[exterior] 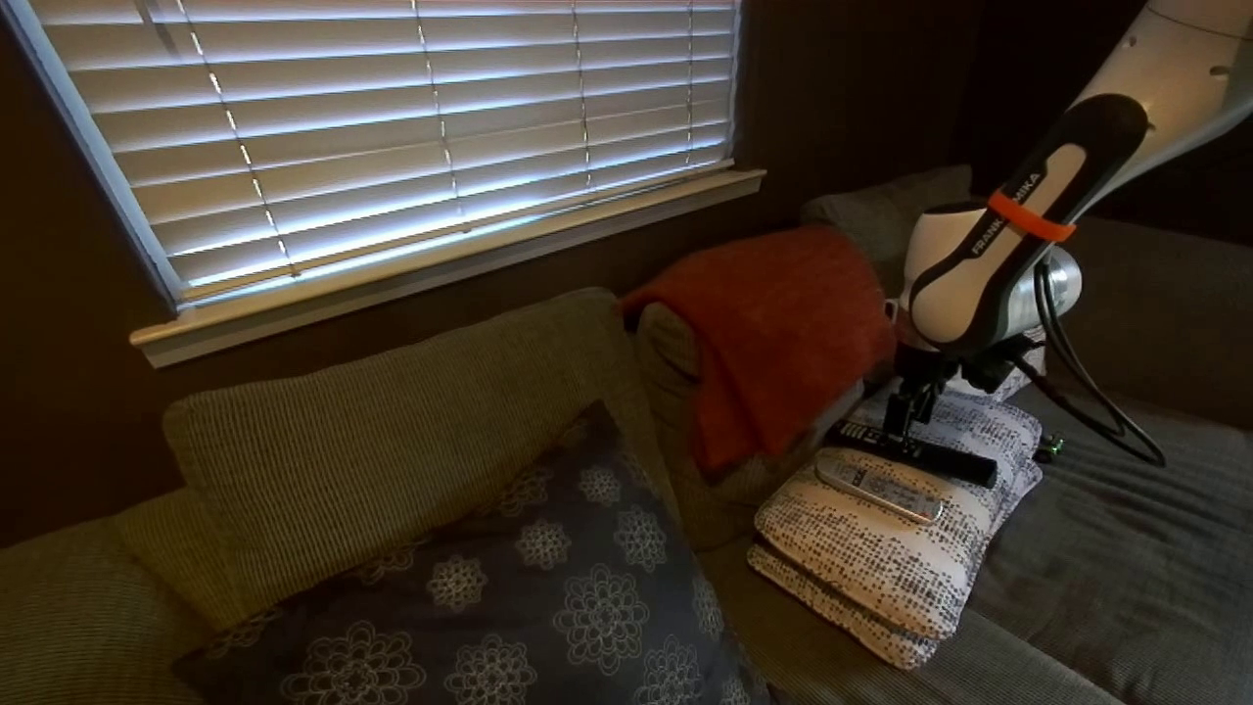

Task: Place the black remote on the red fleece

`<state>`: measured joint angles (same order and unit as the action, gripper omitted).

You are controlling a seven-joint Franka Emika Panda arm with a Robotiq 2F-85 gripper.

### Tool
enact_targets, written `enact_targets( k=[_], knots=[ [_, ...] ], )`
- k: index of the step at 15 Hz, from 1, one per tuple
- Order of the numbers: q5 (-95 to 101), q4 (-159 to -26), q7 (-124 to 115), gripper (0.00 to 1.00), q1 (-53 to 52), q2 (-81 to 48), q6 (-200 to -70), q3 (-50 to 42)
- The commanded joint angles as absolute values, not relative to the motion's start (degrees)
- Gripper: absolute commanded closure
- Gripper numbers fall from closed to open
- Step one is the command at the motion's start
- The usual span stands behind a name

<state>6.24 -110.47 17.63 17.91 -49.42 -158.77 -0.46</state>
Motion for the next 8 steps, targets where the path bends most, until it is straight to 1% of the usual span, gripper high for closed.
enact_targets(
  k=[1,8],
  knots=[
    [5.1,-105.9,18.4,0.00,18.6,-52.9,-156.0,0.3],
    [5.1,-101.6,17.9,0.00,17.9,-55.9,-151.5,-0.3]
  ],
)
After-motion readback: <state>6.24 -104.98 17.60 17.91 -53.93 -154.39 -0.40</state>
